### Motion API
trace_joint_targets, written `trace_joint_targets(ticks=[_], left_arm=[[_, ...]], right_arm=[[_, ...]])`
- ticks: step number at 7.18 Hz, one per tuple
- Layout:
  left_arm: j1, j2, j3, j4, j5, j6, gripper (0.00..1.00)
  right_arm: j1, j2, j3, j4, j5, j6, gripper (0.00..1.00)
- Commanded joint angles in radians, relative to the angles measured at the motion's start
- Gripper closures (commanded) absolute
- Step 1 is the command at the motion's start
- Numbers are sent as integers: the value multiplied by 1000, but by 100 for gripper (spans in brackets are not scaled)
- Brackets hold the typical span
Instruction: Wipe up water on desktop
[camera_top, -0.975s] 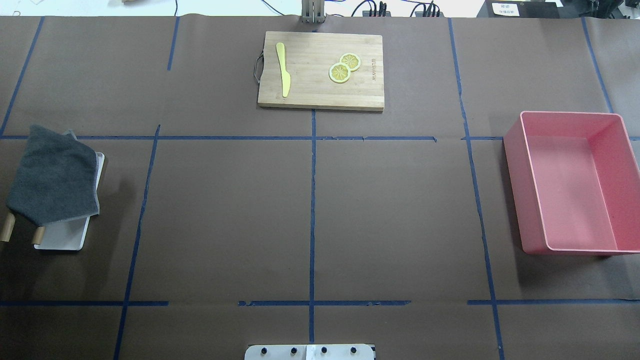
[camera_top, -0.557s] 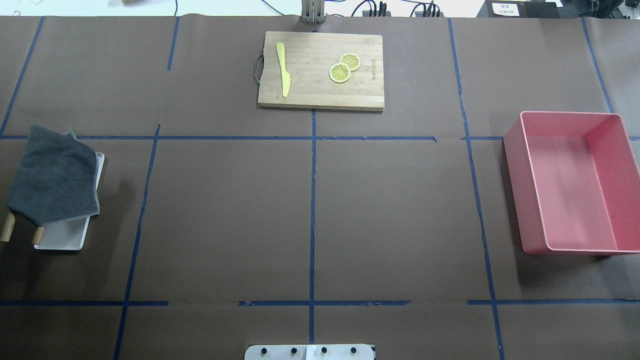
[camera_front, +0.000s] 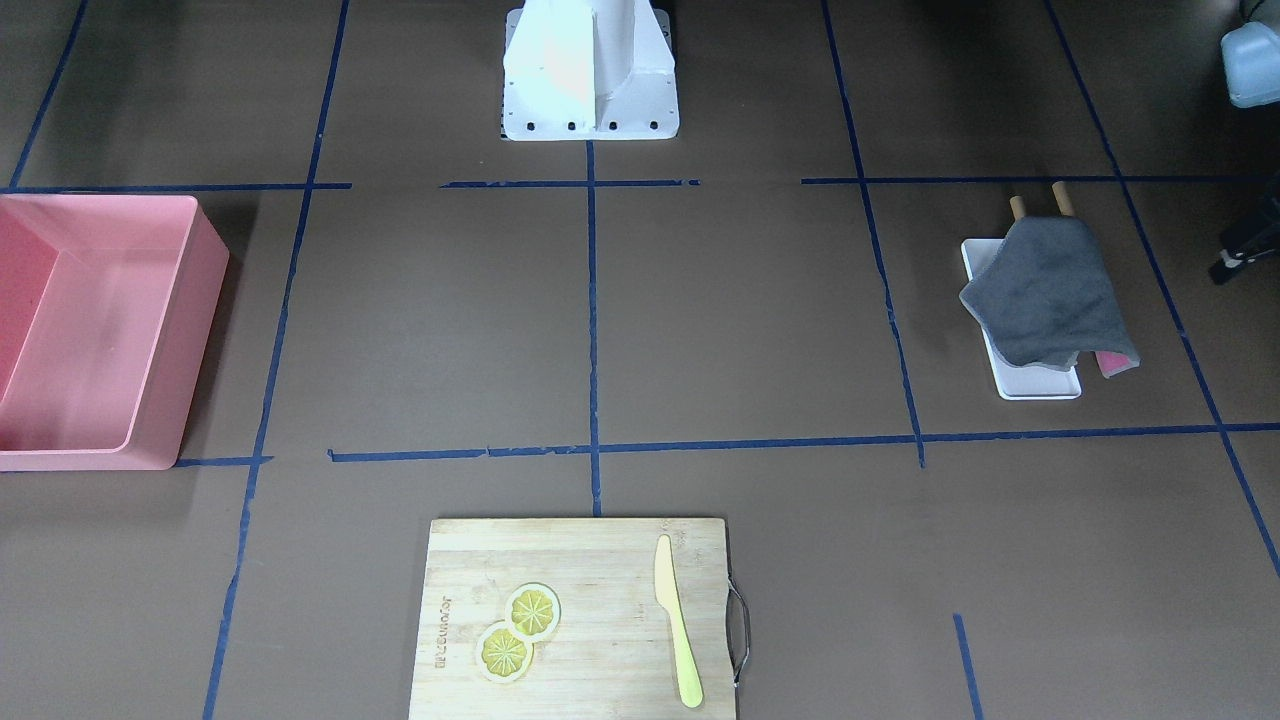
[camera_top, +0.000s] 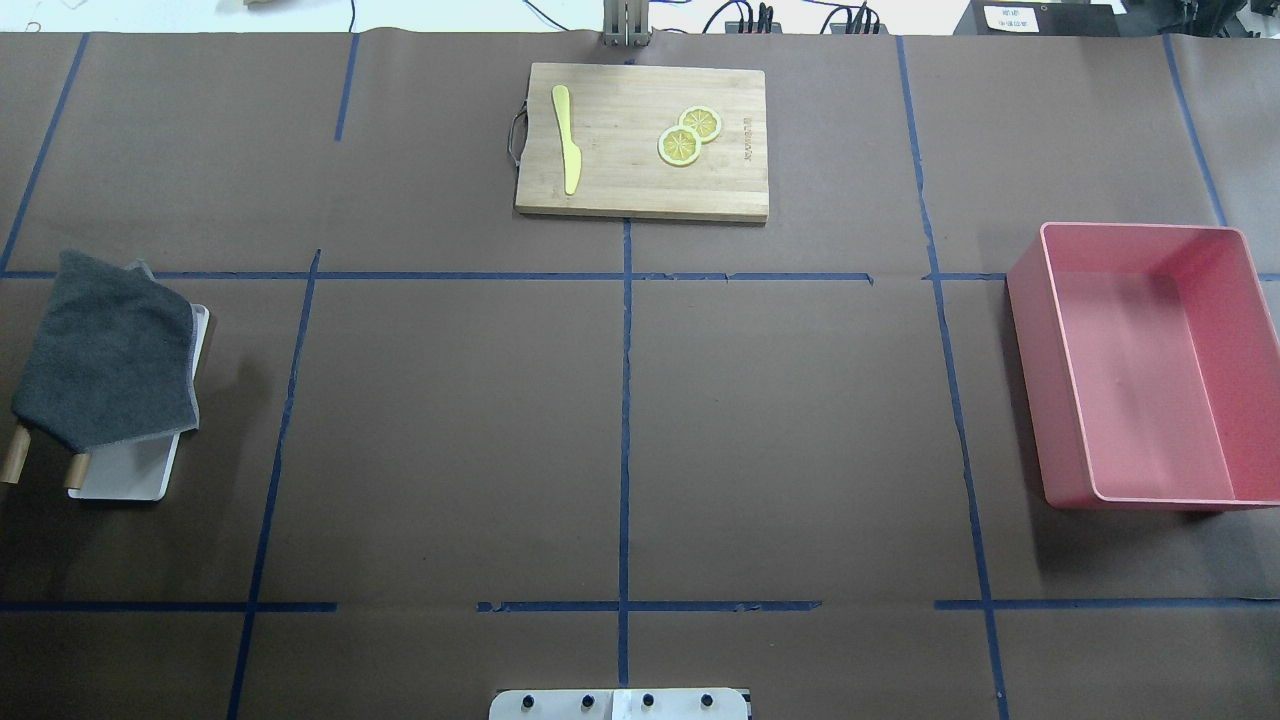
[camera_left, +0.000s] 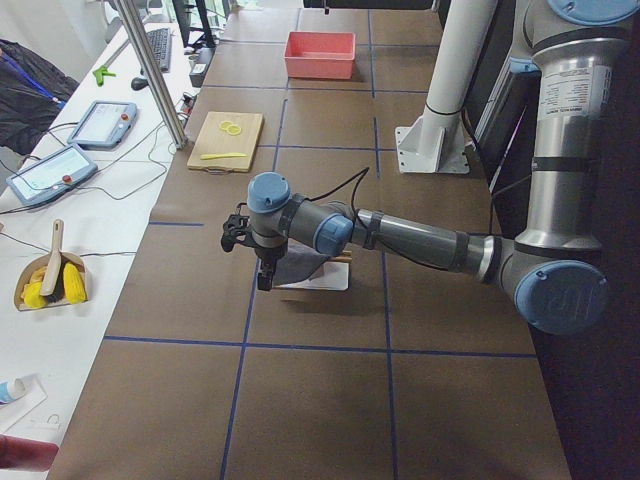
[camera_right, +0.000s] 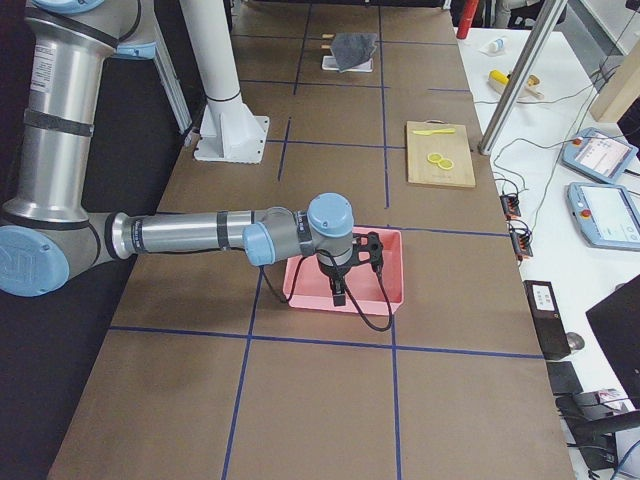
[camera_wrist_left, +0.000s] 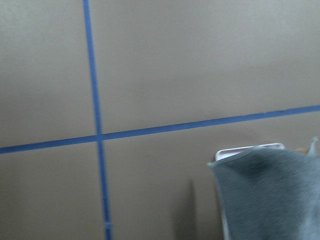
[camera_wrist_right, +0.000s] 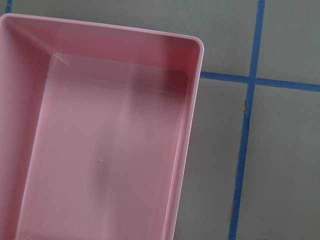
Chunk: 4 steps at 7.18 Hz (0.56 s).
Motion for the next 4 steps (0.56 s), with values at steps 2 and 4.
trace_joint_targets(ticks=[2, 4], left_arm=[[127, 29, 13, -180, 4, -206, 0], [161, 27, 21, -180, 4, -218, 0]], right_arm=[[-1, 0, -1, 2, -1, -1, 0], [-1, -1, -3, 2, -1, -1, 0]])
